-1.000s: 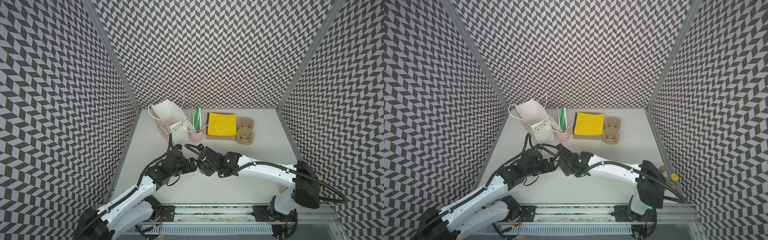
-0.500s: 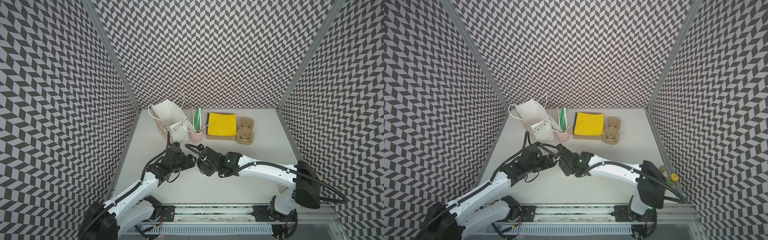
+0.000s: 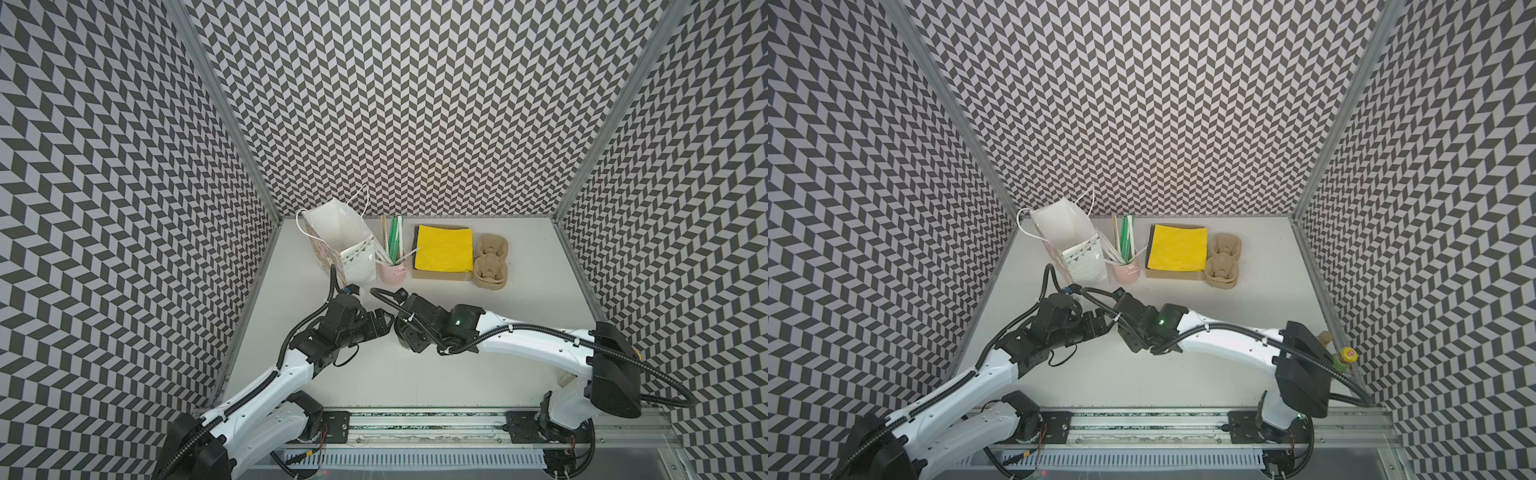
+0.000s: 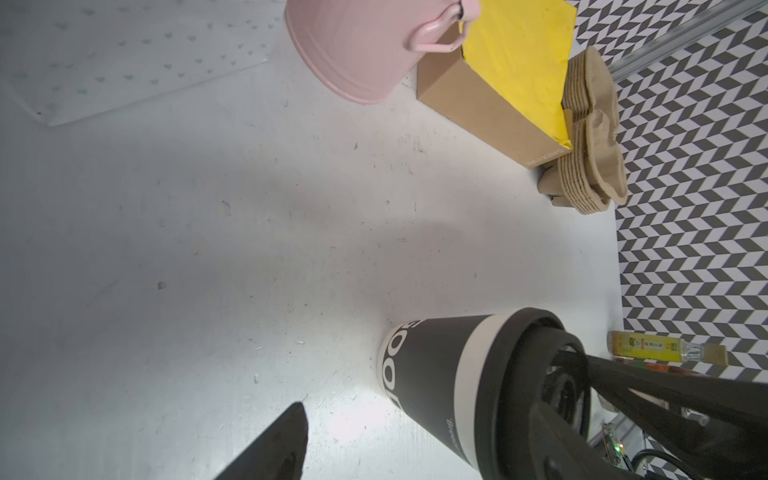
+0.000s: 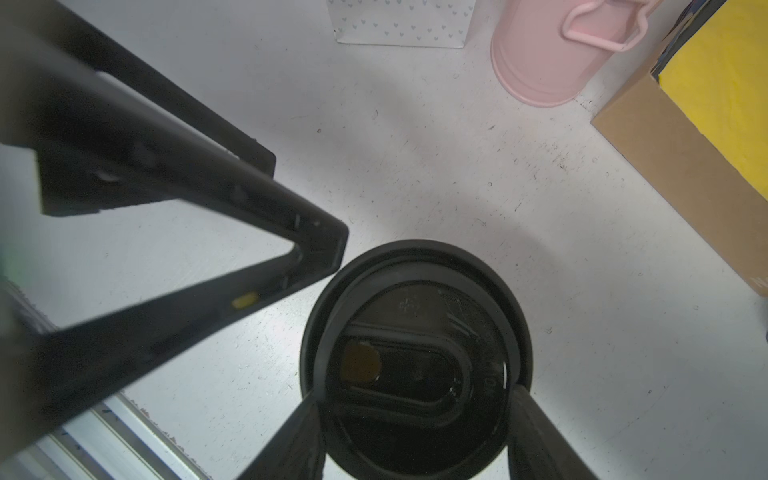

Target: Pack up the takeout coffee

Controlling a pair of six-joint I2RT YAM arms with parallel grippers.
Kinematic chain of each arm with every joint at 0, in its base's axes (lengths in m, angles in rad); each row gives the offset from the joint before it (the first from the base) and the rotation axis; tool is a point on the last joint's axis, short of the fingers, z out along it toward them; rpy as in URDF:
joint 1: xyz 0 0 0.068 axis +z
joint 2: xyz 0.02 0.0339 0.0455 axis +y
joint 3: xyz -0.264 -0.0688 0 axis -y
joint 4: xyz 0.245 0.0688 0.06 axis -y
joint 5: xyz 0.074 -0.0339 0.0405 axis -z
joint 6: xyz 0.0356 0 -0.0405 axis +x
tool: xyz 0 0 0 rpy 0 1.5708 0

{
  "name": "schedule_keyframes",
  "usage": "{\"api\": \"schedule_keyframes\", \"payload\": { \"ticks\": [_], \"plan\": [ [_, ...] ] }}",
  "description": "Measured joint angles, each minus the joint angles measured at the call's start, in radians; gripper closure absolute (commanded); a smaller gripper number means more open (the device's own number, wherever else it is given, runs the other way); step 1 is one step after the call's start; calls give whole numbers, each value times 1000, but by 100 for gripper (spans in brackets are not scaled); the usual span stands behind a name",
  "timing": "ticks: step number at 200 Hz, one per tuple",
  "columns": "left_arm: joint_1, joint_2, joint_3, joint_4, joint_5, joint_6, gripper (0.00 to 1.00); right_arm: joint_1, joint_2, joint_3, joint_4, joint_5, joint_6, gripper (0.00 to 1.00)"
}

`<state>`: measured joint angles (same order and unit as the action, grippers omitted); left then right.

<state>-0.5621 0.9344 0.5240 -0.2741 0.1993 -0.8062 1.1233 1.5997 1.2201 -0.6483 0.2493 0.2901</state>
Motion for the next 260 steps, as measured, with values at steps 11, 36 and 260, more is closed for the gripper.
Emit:
{"api": "schedule_keyframes", "payload": {
  "ticks": [11,36,260],
  "plan": [
    [0,2,-6,8,5,0,17,0,0,0,0,0,0,39],
    [0,24,-10,13,10,0,17,0,0,0,0,-1,-2,39],
    [-7,37,-86,153,11,-14,29,-1,-12,-28,36,-4,-18,39]
  ]
}}
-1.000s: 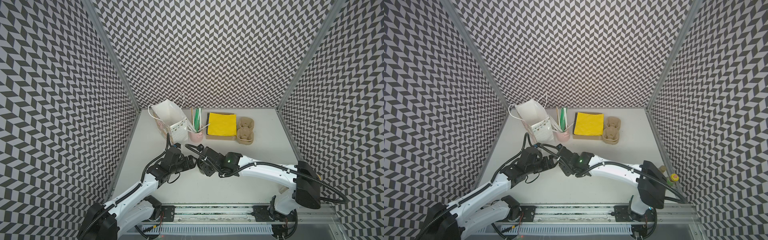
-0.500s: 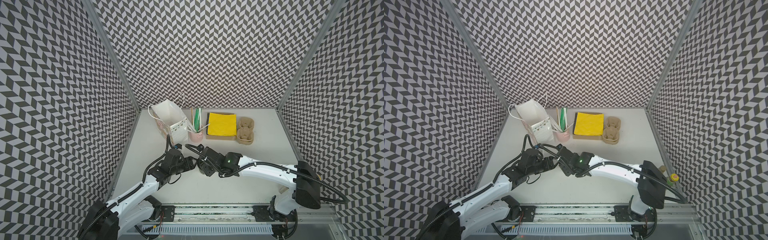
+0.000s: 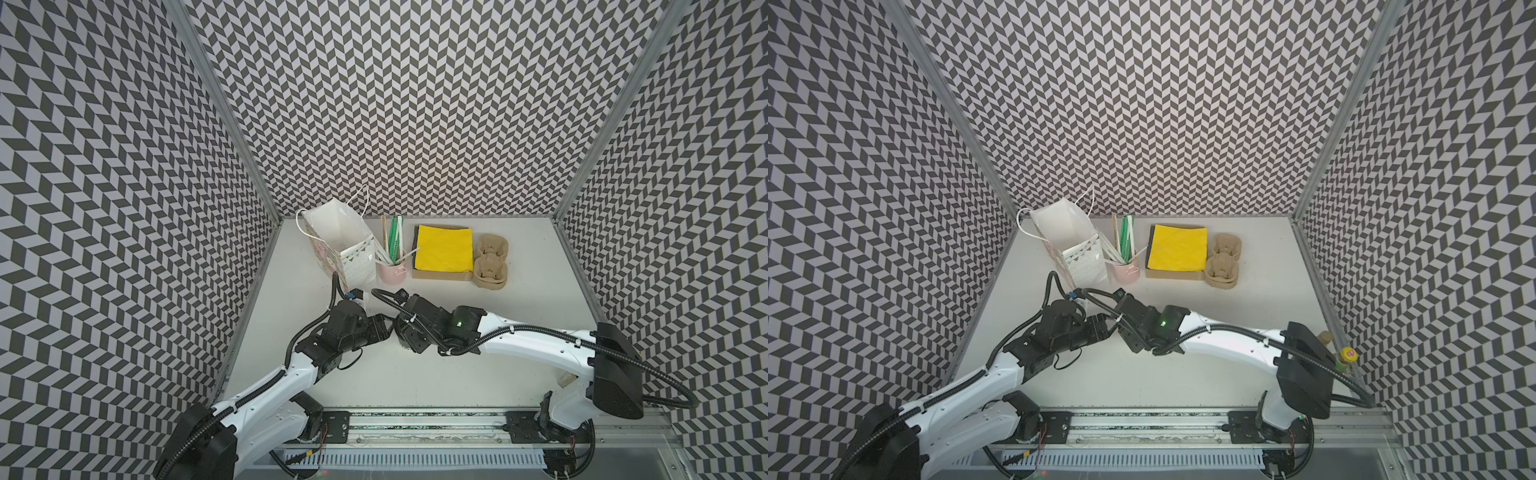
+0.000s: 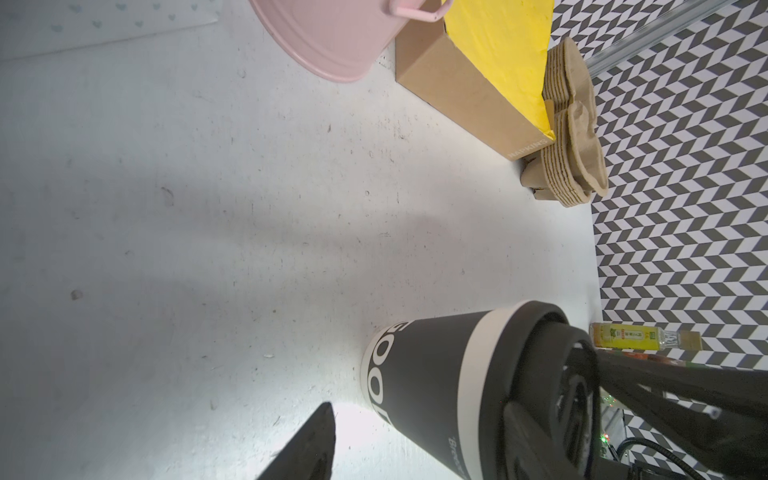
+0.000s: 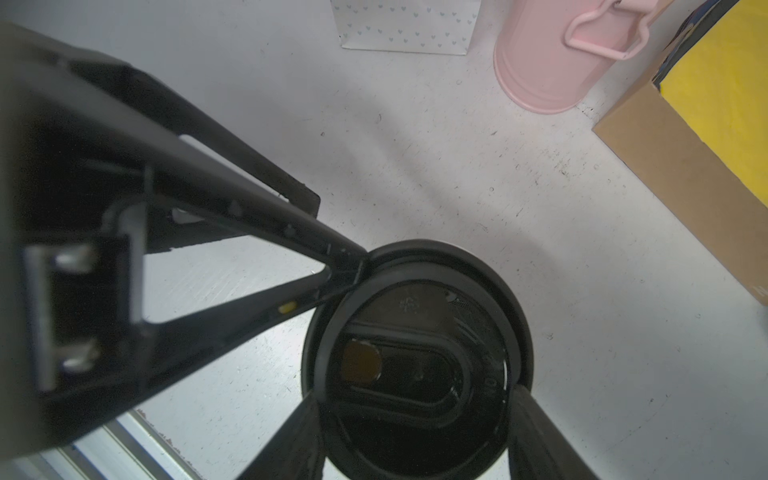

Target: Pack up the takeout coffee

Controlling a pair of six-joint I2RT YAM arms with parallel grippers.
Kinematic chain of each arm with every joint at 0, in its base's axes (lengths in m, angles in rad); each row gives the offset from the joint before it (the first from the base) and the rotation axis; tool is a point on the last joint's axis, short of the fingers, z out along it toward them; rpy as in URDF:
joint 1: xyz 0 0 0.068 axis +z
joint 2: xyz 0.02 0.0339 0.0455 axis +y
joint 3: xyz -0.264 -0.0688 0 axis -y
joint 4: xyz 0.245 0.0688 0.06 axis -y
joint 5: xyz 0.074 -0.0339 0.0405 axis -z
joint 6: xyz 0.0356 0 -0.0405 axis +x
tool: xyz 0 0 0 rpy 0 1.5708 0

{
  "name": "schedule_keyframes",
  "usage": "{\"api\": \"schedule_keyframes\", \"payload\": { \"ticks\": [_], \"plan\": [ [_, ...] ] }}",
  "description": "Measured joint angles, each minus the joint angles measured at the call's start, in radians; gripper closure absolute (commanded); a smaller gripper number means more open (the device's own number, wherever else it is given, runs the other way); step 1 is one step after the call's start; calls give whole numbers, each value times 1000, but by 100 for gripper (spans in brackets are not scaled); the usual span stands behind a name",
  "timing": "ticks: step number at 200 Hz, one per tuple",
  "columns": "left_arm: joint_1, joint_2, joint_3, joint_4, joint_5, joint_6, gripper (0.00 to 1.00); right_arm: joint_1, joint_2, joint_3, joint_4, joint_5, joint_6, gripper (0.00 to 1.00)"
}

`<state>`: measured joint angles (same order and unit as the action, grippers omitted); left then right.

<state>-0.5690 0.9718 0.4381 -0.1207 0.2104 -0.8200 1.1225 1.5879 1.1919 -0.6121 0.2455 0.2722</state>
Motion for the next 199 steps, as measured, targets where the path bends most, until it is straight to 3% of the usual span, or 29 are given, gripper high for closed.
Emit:
{"api": "schedule_keyframes", "payload": {
  "ticks": [70,199],
  "plan": [
    [15,55,141,-146,-60,47,24,0,-13,-17,21,-16,0,39],
    [20,53,65,-119,-16,43,26,0,-16,-21,22,-37,-4,39]
  ]
}}
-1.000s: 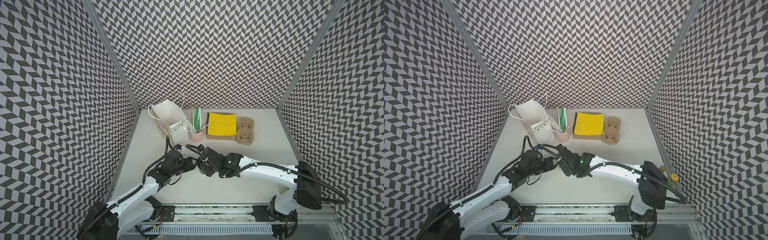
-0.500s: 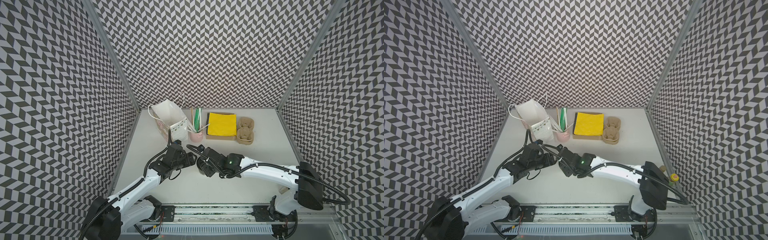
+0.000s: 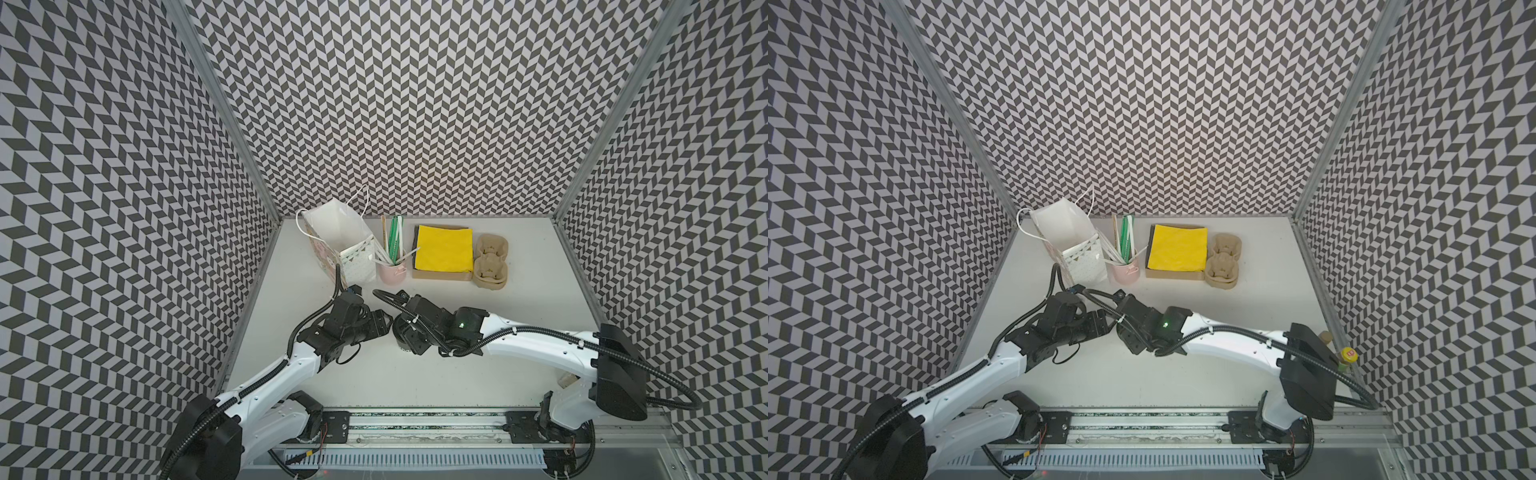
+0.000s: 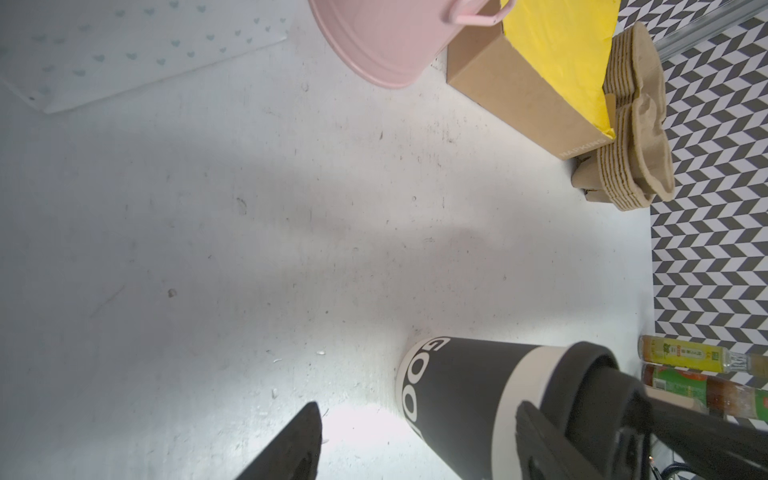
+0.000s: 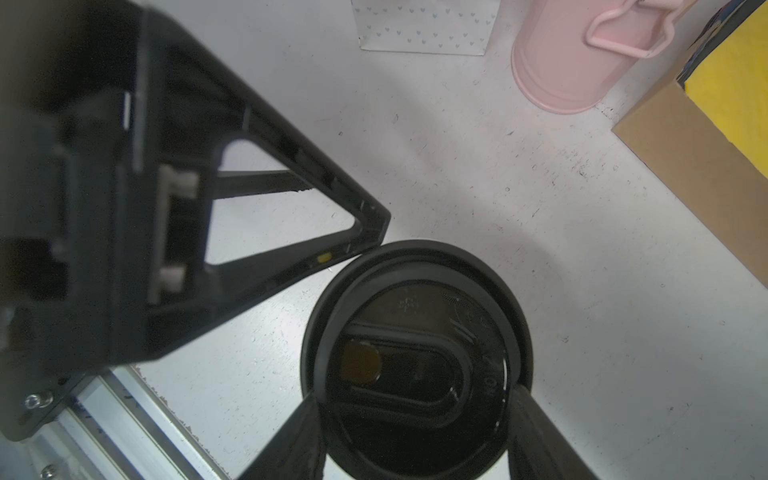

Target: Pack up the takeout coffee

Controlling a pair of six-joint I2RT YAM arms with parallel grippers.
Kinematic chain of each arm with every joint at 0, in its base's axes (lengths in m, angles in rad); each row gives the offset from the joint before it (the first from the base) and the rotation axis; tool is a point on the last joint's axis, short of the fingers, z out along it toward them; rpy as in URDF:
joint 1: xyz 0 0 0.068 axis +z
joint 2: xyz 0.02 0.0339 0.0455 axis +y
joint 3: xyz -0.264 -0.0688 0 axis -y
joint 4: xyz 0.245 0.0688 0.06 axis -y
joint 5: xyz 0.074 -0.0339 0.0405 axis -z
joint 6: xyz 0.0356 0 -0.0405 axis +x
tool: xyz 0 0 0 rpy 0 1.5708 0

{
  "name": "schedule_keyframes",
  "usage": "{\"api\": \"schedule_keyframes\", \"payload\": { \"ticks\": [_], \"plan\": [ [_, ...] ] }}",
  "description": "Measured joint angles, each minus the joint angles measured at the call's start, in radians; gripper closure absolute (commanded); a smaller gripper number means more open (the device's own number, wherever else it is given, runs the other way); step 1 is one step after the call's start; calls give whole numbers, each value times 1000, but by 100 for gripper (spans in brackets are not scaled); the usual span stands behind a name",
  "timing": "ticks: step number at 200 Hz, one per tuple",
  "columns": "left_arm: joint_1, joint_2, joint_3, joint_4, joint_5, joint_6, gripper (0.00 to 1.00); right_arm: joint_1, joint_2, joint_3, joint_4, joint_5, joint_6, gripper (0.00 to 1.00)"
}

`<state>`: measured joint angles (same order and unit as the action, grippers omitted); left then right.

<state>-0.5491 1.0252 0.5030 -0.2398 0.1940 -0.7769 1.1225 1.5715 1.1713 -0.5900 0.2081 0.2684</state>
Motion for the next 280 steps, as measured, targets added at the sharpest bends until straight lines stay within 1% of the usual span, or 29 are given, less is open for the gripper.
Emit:
{"api": "schedule_keyframes", "payload": {
  "ticks": [26,51,90,117,144,192,257,280],
  "plan": [
    [-3,-22,-36,-1,15,-3,26,0,4,3,-1,0,-1,39],
    [-6,-50,-40,-14,16,-3,25,0,12,13,-4,0,-1,39],
    [-6,-116,5,-72,-36,-1,25,0,22,24,-11,-1,-1,39],
    [-6,-139,15,-76,-54,-3,25,0,26,30,-13,-2,-4,39],
    [-7,-131,15,-65,-44,-7,25,0,27,32,-15,-4,-7,40],
    [-8,-74,13,-45,-19,-7,27,0,32,37,-18,-5,-11,40],
    [-14,-83,-13,-11,0,-18,27,0,37,42,-19,-7,-15,40],
    [-14,-69,-13,-2,2,-18,29,0,38,43,-20,-7,-15,40]
  ]
}}
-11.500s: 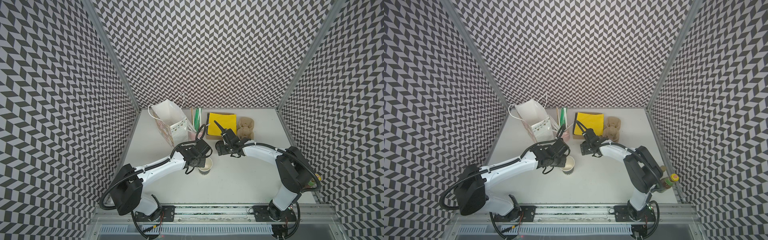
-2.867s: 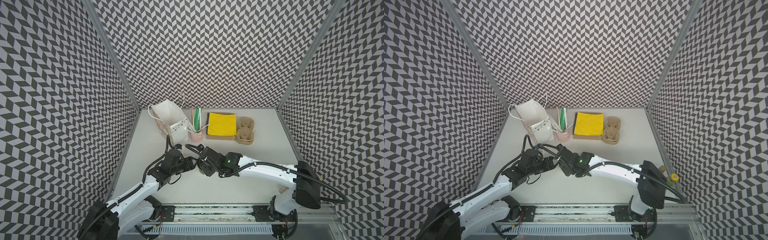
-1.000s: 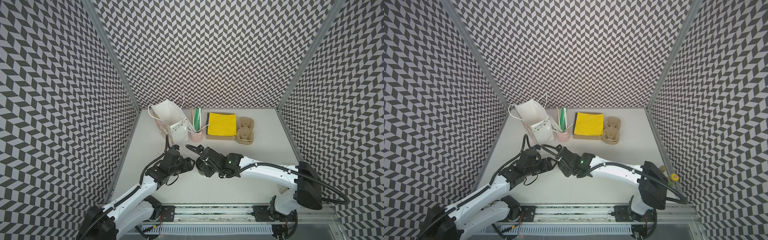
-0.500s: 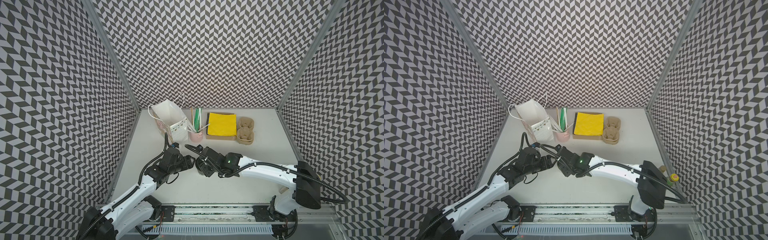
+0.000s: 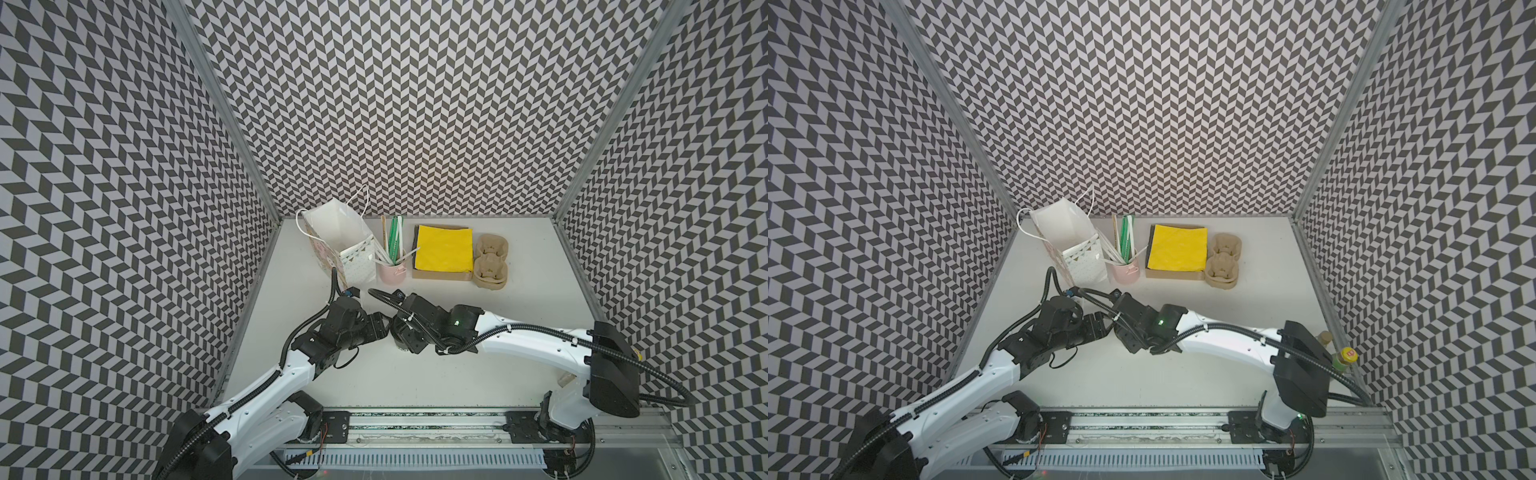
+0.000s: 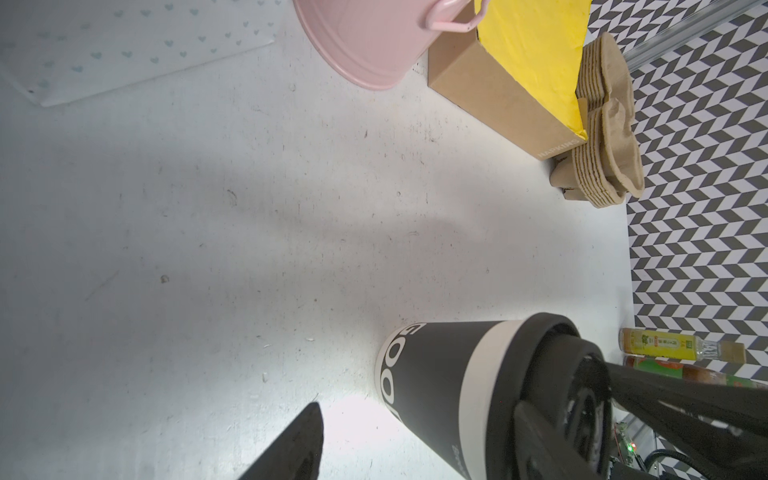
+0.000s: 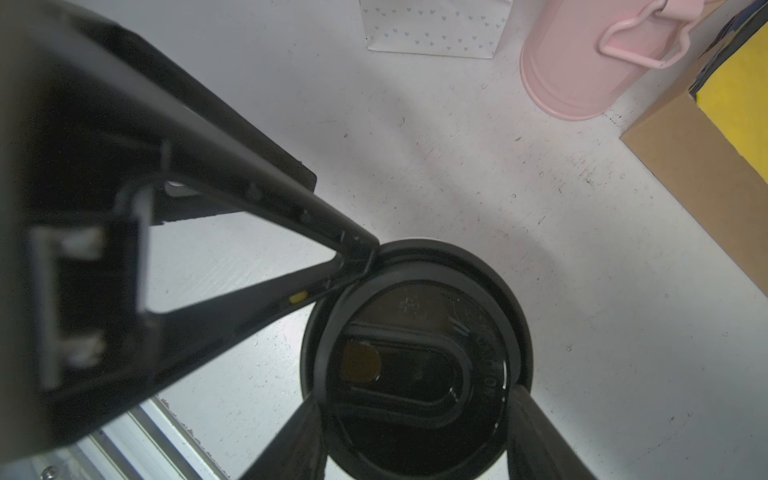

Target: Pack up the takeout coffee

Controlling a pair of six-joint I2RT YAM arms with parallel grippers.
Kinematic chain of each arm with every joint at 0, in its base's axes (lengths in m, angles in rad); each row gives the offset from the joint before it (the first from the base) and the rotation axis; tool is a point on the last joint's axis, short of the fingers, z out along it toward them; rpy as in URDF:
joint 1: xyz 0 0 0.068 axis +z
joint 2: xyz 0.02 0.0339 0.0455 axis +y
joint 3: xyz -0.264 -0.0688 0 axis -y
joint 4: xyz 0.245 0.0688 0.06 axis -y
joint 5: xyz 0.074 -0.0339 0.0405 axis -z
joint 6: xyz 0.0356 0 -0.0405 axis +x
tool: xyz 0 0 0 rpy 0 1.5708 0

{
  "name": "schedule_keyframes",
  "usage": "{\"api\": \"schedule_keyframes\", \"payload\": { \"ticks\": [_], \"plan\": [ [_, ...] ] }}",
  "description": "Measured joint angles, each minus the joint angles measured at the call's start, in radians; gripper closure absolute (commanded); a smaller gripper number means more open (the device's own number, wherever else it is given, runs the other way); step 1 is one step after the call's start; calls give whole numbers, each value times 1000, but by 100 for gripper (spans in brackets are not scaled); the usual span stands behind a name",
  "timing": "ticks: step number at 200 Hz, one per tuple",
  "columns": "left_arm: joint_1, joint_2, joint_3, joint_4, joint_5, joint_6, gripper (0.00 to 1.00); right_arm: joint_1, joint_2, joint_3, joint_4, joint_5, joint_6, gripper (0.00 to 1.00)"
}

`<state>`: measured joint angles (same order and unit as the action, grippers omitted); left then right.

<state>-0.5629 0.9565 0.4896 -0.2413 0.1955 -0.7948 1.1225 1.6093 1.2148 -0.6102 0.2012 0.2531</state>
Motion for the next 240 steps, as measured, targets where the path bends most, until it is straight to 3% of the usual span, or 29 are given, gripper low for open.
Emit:
{"api": "schedule_keyframes", "payload": {
  "ticks": [75,134,144,163,178,240],
  "plan": [
    [-18,51,-21,106,-25,-13,42,0,0,0,1,3,-1,40],
    [-77,48,-86,231,-91,-58,45,-3,0,-1,-4,13,-1,40],
    [-85,44,-96,245,-103,-65,52,-3,0,-2,-3,12,-2,40],
    [-103,44,-111,285,-117,-77,54,-3,-1,-4,-2,13,-2,40],
    [-111,44,-131,325,-125,-89,61,-3,-1,-5,-2,15,-2,40],
    [-126,44,-191,431,-143,-115,57,-4,-3,-7,-1,16,-3,40]
  ]
}}
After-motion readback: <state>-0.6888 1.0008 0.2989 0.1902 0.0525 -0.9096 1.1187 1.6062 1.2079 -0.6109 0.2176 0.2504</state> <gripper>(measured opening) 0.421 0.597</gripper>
